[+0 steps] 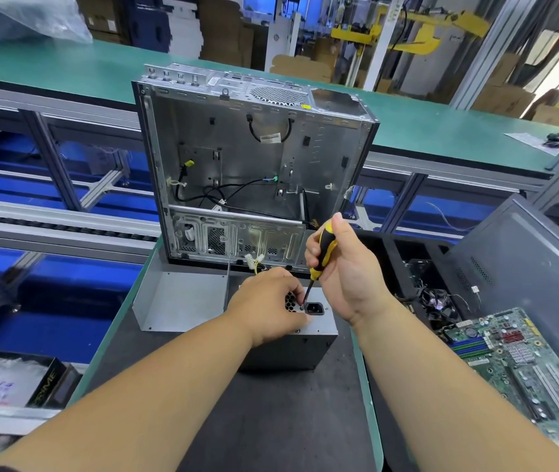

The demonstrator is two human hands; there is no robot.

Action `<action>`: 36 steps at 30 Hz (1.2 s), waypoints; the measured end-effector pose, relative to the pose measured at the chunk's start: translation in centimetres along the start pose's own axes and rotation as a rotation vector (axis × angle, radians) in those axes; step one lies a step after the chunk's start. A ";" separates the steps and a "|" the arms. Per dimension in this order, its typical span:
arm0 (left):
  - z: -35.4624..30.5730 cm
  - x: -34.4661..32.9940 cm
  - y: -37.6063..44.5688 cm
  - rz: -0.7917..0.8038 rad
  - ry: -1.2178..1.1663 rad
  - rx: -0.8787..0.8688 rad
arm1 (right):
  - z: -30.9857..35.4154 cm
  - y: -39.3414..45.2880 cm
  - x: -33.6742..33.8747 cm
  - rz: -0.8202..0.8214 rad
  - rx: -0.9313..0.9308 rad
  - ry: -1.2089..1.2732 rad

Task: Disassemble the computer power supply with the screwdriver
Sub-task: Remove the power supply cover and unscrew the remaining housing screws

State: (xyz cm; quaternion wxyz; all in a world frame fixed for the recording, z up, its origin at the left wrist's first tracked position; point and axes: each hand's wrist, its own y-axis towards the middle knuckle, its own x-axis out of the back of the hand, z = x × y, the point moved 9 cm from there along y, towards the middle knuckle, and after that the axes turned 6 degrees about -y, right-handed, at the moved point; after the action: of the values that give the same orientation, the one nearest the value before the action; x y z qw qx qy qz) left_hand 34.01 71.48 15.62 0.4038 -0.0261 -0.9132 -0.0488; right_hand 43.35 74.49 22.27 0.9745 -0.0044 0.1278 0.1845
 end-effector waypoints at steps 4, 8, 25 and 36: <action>-0.1 0.1 0.1 0.012 0.006 -0.003 | 0.2 -0.2 -1.2 0.130 0.026 -0.067; -0.2 0.0 0.0 0.009 0.021 -0.012 | 0.4 0.4 -1.6 0.182 0.008 -0.032; -0.6 -1.3 0.4 0.102 0.222 -0.089 | 0.4 0.7 1.9 -0.023 -0.082 0.009; -0.5 -1.0 0.5 0.094 0.213 -0.082 | 0.6 0.6 -0.8 0.108 -0.015 -0.004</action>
State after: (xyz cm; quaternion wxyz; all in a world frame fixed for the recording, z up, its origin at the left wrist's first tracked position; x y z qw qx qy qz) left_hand 35.14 71.95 15.28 0.4991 -0.0802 -0.8600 -0.0698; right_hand 42.56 74.80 23.05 0.9632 -0.0046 0.1244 0.2380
